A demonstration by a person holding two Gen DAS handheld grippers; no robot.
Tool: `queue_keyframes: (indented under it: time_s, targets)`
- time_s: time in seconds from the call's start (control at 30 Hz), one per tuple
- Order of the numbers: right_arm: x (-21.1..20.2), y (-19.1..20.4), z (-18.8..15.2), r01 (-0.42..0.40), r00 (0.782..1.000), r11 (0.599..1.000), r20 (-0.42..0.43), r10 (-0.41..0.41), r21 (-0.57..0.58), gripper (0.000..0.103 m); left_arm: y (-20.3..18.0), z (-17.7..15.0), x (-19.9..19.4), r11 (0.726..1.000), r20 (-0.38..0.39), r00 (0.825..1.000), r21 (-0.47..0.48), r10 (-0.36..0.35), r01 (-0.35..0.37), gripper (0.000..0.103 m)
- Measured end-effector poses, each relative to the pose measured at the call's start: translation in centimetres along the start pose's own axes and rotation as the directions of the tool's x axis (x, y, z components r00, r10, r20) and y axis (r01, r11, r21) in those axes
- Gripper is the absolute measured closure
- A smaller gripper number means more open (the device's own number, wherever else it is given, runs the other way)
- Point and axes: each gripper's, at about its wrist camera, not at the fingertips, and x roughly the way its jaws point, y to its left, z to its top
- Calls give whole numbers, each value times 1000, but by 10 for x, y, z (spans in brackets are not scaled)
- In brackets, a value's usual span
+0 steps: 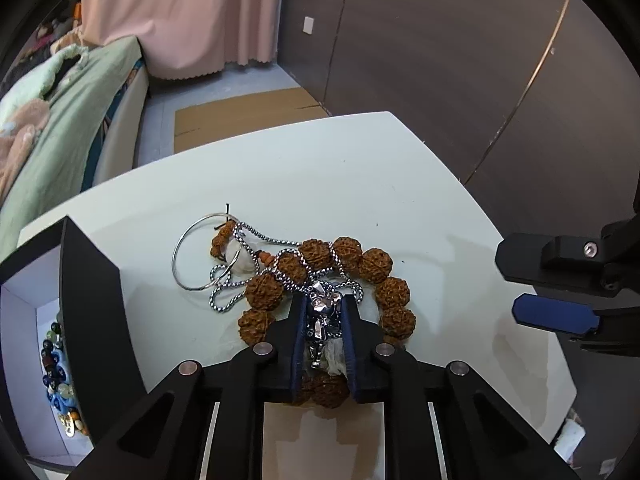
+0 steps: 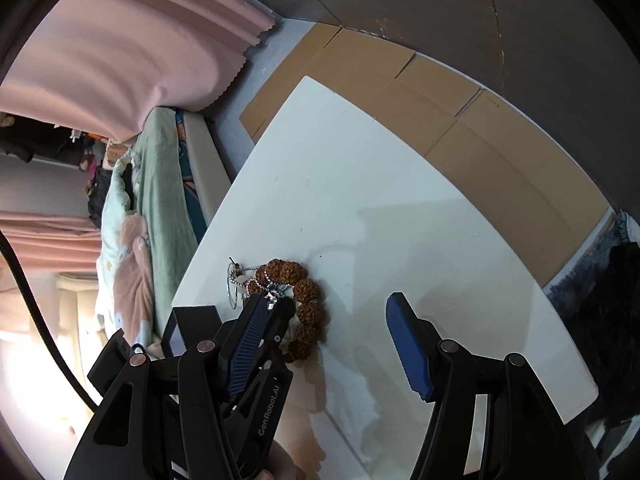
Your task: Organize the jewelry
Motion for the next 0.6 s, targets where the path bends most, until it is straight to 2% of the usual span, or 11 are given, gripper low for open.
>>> queue_keyframes:
  time_s: [0.2, 0.4, 0.6]
  targets:
    - [3, 5, -1, 5, 1000, 1000, -7, -5, -16, 40, 12, 4, -30, 998, 63, 997, -40, -55, 58, 86]
    - [12, 9, -3, 16, 1000, 999, -17, -17, -45, 40, 29, 13, -74, 988, 154, 983, -99, -99, 116, 86]
    - [27, 24, -6, 18, 999, 992, -25, -22, -125, 59, 41, 17, -118, 979, 247, 961, -130, -122, 158, 86]
